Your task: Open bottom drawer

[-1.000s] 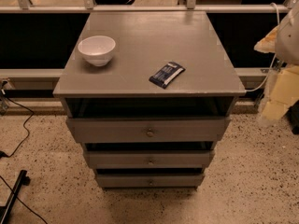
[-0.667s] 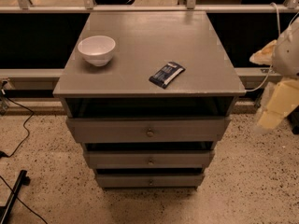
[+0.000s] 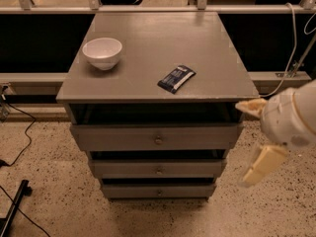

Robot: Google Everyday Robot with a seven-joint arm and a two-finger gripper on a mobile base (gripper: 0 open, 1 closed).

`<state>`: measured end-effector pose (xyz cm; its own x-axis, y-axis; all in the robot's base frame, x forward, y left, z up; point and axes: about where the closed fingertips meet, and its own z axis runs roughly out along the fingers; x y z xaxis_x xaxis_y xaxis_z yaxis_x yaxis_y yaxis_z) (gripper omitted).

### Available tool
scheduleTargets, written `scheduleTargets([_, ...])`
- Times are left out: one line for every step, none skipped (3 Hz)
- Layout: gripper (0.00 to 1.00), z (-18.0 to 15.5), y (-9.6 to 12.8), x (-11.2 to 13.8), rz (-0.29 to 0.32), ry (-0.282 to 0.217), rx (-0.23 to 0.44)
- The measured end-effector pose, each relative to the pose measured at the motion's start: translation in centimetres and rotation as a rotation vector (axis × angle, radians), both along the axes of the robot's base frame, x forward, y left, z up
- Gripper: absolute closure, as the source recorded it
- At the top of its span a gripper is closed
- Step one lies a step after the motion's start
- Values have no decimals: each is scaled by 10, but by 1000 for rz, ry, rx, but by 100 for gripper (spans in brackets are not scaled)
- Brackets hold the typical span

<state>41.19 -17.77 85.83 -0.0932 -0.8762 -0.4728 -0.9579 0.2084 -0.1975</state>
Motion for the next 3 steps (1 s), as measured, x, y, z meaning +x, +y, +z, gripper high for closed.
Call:
scheduleTargets([0,-29,0,-3,-22,-2,-7])
scheduleTargets([0,-36,9,2,1,-47,38])
scheduleTargets([0,-54,18,-6,44,-145,45])
